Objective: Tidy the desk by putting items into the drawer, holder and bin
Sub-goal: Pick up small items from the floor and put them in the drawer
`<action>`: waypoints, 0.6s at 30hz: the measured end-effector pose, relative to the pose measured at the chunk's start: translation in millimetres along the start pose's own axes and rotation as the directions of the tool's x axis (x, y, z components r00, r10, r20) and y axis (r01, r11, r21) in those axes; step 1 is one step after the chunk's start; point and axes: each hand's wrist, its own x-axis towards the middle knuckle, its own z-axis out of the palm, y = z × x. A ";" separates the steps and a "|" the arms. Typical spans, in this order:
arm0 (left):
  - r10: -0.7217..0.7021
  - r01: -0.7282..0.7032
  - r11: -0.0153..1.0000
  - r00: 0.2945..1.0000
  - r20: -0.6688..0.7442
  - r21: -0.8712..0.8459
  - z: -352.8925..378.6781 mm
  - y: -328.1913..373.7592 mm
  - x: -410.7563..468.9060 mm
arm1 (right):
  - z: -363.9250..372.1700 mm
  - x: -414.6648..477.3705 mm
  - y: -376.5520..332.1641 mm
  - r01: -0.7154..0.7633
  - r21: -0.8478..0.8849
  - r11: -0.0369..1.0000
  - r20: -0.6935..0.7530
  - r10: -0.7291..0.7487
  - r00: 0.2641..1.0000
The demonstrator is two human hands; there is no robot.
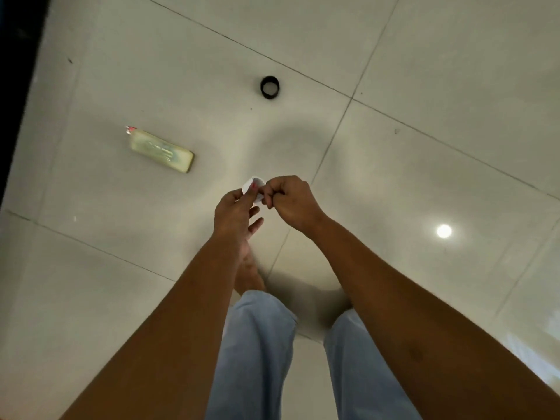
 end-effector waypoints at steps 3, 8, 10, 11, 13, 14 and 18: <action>0.016 -0.018 0.998 0.999 -0.032 -0.055 -13.0 21.1 12.5 | 3.5 27.2 -16.6 0.008 0.132 0.991 -0.035 -0.003 0.999; 0.120 -0.147 0.965 0.984 -0.129 -0.217 -27.1 53.8 40.7 | -2.6 105.3 -20.7 0.032 -0.374 0.927 -0.280 -0.146 0.949; 0.167 -0.183 0.962 0.981 -0.096 -0.202 -36.6 65.6 51.4 | -5.8 146.0 -17.5 0.020 -0.705 0.709 -0.080 -0.107 0.991; 0.182 -0.194 0.962 0.980 -0.080 -0.194 -41.9 71.6 56.6 | -6.7 163.2 -17.3 0.017 -0.800 0.600 -0.024 -0.061 0.998; 0.198 -0.207 0.959 0.978 -0.067 -0.193 -55.8 82.2 69.9 | -2.3 190.2 -18.7 -0.013 -0.893 0.450 -0.022 -0.014 1.000; 0.197 -0.205 0.958 0.978 -0.063 -0.201 -61.7 85.5 74.5 | -0.4 197.9 -18.8 -0.037 -0.911 0.411 -0.044 -0.007 0.999; 0.124 -0.139 0.961 0.989 -0.076 -0.238 -84.5 83.3 85.6 | 12.9 215.0 -21.7 -0.048 -0.904 0.425 -0.054 -0.003 0.999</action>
